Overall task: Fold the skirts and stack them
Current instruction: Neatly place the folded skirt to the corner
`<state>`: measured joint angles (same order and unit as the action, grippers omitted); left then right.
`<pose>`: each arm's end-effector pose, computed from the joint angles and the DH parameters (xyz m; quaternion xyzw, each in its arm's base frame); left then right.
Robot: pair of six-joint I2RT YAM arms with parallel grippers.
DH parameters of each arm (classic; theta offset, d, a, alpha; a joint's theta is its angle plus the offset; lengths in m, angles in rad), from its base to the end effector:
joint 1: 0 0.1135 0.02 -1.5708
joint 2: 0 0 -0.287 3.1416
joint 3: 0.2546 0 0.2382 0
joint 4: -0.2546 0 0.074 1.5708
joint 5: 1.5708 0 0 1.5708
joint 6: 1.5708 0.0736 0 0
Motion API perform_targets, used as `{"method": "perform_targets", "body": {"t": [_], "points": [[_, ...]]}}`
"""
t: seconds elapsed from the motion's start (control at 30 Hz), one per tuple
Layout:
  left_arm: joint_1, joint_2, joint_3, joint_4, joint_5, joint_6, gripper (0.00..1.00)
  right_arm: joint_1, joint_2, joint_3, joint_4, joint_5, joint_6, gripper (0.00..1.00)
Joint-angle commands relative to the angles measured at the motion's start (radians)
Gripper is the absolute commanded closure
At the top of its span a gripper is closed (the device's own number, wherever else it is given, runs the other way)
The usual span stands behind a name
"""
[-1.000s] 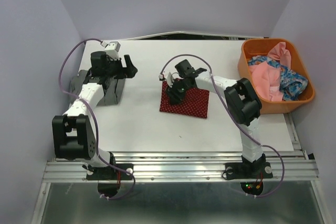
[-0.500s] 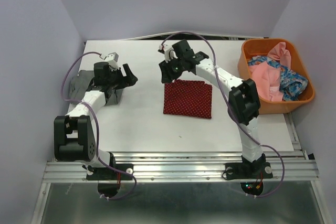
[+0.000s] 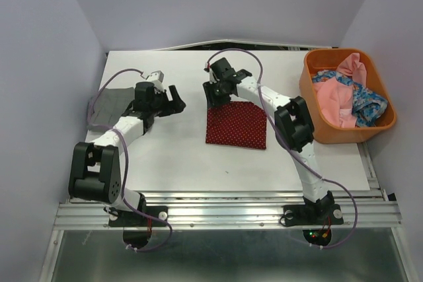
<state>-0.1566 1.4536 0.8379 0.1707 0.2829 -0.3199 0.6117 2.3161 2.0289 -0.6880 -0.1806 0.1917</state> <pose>0.3325 -0.0733 0.2521 0.0067 0.8406 -0.2405 0.4852 0.4303 0.3180 0.1955 -0.2243 0.9257 0.1936 0.2353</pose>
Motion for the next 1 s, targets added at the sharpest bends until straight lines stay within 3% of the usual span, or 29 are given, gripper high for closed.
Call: {"method": "perform_targets", "body": {"t": [0.0,0.37,0.57,0.67,0.83,0.9,0.97], "points": [[-0.053,0.011,-0.028,0.049,-0.053,-0.016,0.10,0.016,-0.006,0.008,0.005,0.075,0.048,0.53],[-0.074,0.059,-0.028,0.020,-0.050,-0.041,0.10,0.063,0.023,0.019,0.008,0.138,0.049,0.54],[-0.078,0.082,-0.020,-0.002,0.001,-0.045,0.10,0.072,0.065,0.027,-0.008,0.171,0.046,0.60],[-0.084,0.100,-0.026,0.001,0.080,-0.053,0.09,0.072,0.083,0.039,-0.008,0.155,0.046,0.66],[-0.090,0.155,-0.020,0.030,0.244,-0.056,0.05,0.072,0.088,0.062,-0.015,0.112,0.048,0.93],[-0.092,0.180,-0.034,0.070,0.327,-0.071,0.05,0.072,0.065,0.059,-0.004,0.074,0.049,0.99],[-0.093,0.203,-0.048,0.113,0.369,-0.091,0.05,0.072,0.046,0.057,0.005,0.043,0.049,0.99]]}}
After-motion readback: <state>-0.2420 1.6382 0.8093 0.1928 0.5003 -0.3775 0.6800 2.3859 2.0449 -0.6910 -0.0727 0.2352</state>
